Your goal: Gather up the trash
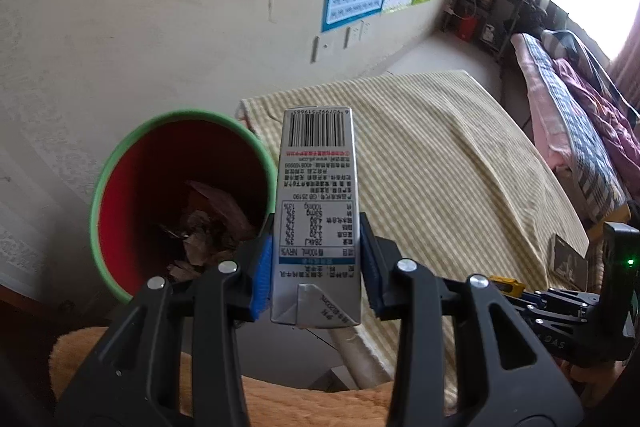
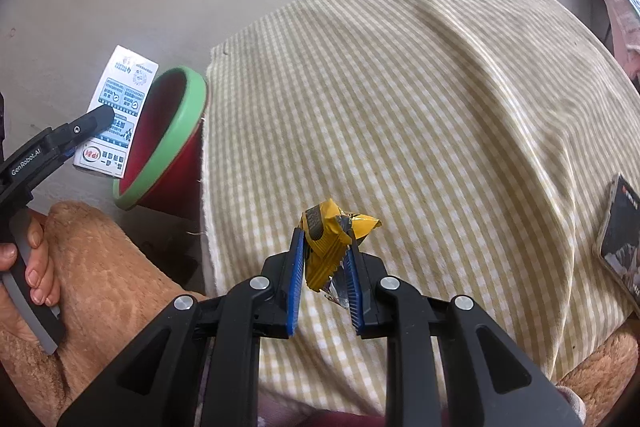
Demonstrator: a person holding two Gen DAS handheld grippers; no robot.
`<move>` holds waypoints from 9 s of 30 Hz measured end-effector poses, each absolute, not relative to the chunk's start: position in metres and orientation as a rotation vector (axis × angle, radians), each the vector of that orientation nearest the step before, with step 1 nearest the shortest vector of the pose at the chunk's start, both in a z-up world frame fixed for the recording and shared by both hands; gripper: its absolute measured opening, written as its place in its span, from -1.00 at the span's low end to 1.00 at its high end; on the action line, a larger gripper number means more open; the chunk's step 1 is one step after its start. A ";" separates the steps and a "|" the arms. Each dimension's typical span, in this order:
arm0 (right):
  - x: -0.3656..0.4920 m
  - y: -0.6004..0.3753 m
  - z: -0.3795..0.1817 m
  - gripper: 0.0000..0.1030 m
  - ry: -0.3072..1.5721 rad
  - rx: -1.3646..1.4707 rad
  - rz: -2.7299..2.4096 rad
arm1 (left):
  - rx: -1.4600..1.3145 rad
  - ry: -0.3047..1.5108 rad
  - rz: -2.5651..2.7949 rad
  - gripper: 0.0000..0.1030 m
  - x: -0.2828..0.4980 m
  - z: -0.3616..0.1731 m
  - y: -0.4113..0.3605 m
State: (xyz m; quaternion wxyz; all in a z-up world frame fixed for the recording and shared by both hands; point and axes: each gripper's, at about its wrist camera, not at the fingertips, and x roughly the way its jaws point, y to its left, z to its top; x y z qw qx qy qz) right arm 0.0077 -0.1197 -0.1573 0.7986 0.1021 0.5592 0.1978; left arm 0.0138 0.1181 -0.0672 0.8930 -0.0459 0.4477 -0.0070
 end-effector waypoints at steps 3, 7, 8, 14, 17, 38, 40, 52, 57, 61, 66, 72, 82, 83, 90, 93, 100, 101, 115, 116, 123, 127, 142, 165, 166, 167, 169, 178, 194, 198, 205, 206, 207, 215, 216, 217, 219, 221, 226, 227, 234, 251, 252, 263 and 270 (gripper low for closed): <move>0.014 -0.110 -0.151 -0.61 1.184 0.202 0.441 | -0.114 0.911 0.017 -0.29 0.012 -0.061 0.132; 0.021 -0.096 -0.141 -0.61 1.164 0.188 0.466 | -0.135 0.890 0.062 -0.29 0.008 -0.053 0.155; 0.025 -0.090 -0.138 -0.61 1.157 0.182 0.477 | -0.140 0.883 0.076 -0.29 0.007 -0.051 0.160; 0.032 -0.057 -0.123 -0.61 1.125 0.160 0.541 | -0.176 0.863 0.136 -0.29 0.002 -0.046 0.191; 0.036 -0.039 -0.115 -0.61 1.104 0.137 0.576 | -0.220 0.865 0.147 -0.30 0.000 -0.049 0.203; 0.058 0.040 -0.095 -0.61 1.047 0.048 0.675 | -0.364 0.894 0.178 -0.30 0.003 -0.065 0.232; 0.060 0.043 -0.094 -0.61 1.040 0.039 0.677 | -0.368 0.891 0.188 -0.30 0.005 -0.062 0.235; 0.071 0.067 -0.087 -0.61 1.015 0.025 0.704 | -0.330 0.900 0.245 -0.30 0.011 -0.064 0.241; 0.074 0.075 -0.091 -0.61 1.025 0.024 0.712 | -0.333 0.919 0.247 -0.30 0.015 -0.069 0.242; 0.077 0.080 -0.095 -0.61 1.032 0.026 0.718 | -0.364 0.930 0.250 -0.30 0.016 -0.074 0.248; 0.080 0.084 -0.097 -0.61 1.043 0.036 0.720 | -0.382 0.946 0.257 -0.30 0.018 -0.079 0.250; 0.081 0.089 -0.097 -0.61 1.037 0.030 0.724 | -0.375 0.951 0.258 -0.30 0.021 -0.080 0.249; 0.083 0.091 -0.097 -0.61 1.043 0.034 0.724 | -0.385 0.967 0.263 -0.30 0.022 -0.084 0.249; 0.083 0.091 -0.097 -0.61 1.046 0.036 0.722 | -0.385 0.968 0.263 -0.30 0.022 -0.084 0.249; 0.084 0.089 -0.099 -0.61 1.052 0.041 0.720 | -0.390 0.976 0.260 -0.30 0.023 -0.085 0.250; 0.085 0.090 -0.100 -0.61 1.053 0.039 0.719 | -0.393 0.977 0.260 -0.30 0.023 -0.086 0.250; 0.088 0.100 -0.100 -0.61 1.047 0.028 0.725 | -0.393 0.979 0.262 -0.30 0.024 -0.086 0.250; 0.089 0.102 -0.099 -0.61 1.046 0.025 0.727 | -0.394 0.979 0.261 -0.30 0.024 -0.087 0.251; 0.093 0.118 -0.105 -0.61 1.056 -0.005 0.735 | -0.424 0.984 0.263 -0.30 0.025 -0.090 0.255; 0.093 0.119 -0.106 -0.61 1.055 -0.007 0.735 | -0.426 0.986 0.264 -0.30 0.025 -0.091 0.255; 0.097 0.125 -0.103 -0.61 1.040 -0.022 0.737 | -0.452 0.998 0.281 -0.29 0.024 -0.094 0.259; 0.098 0.127 -0.103 -0.61 1.036 -0.029 0.742 | -0.453 1.002 0.289 -0.15 0.024 -0.095 0.259; 0.093 0.112 -0.096 -0.16 1.006 -0.009 0.714 | -0.454 0.992 0.336 0.12 0.022 -0.091 0.259; 0.047 -0.019 -0.070 0.45 0.881 0.153 0.557 | -0.211 0.964 0.425 0.57 0.020 -0.070 0.225; 0.041 -0.028 -0.068 0.58 0.852 0.158 0.538 | -0.200 0.955 0.427 0.58 0.019 -0.068 0.223; 0.038 -0.034 -0.066 0.63 0.833 0.161 0.528 | -0.182 0.940 0.431 0.58 0.017 -0.065 0.220; 0.031 -0.048 -0.060 0.74 0.784 0.159 0.505 | -0.154 0.905 0.432 0.58 0.014 -0.058 0.212; -0.006 -0.098 -0.009 0.86 0.423 0.097 0.276 | -0.194 0.483 0.260 0.89 -0.019 -0.008 0.133; 0.005 -0.138 -0.027 0.86 0.524 0.090 0.032 | 0.011 0.430 0.157 0.89 -0.032 0.011 0.067; 0.007 -0.135 -0.031 0.86 0.541 0.100 0.028 | 0.004 0.441 0.152 0.89 -0.031 0.009 0.065; 0.008 -0.131 -0.036 0.86 0.564 0.091 0.032 | 0.014 0.462 0.153 0.89 -0.029 0.003 0.062; 0.009 -0.131 -0.036 0.86 0.567 0.090 0.033 | 0.013 0.463 0.153 0.89 -0.029 0.003 0.062; 0.008 -0.130 -0.036 0.86 0.568 0.090 0.034 | 0.012 0.464 0.154 0.89 -0.029 0.003 0.062; 0.009 -0.128 -0.039 0.86 0.583 0.085 0.034 | -0.006 0.480 0.163 0.90 -0.027 0.001 0.068; 0.009 -0.128 -0.039 0.86 0.584 0.085 0.035 | -0.008 0.482 0.163 0.89 -0.026 0.001 0.068; 0.010 -0.127 -0.039 0.86 0.584 0.084 0.035 | -0.010 0.484 0.163 0.89 -0.026 0.001 0.069; 0.010 -0.127 -0.039 0.86 0.585 0.081 0.036 | -0.006 0.487 0.169 0.89 -0.025 0.001 0.069; 0.010 -0.126 -0.040 0.86 0.587 0.078 0.037 | 0.004 0.489 0.174 0.89 -0.026 0.000 0.067; 0.009 -0.124 -0.041 0.86 0.590 0.075 0.040 | 0.000 0.495 0.188 0.89 -0.024 0.000 0.068; 0.009 -0.123 -0.042 0.86 0.591 0.073 0.041 | -0.003 0.499 0.193 0.89 -0.024 -0.001 0.069; 0.011 -0.123 -0.045 0.86 0.606 0.073 0.038 | -0.004 0.501 0.193 0.89 -0.024 -0.002 0.070; 0.013 -0.123 -0.050 0.86 0.627 0.070 0.035 | -0.018 0.532 0.176 0.89 -0.022 -0.008 0.072; 0.013 -0.123 -0.050 0.86 0.629 0.070 0.035 | -0.019 0.533 0.176 0.89 -0.022 -0.008 0.072; 0.018 -0.123 -0.060 0.86 0.661 0.075 0.037 | -0.028 0.539 0.140 0.89 -0.021 -0.014 0.071; 0.049 -0.151 -0.075 0.86 0.742 0.148 0.025 | -0.137 0.721 -0.009 0.89 -0.013 -0.058 0.052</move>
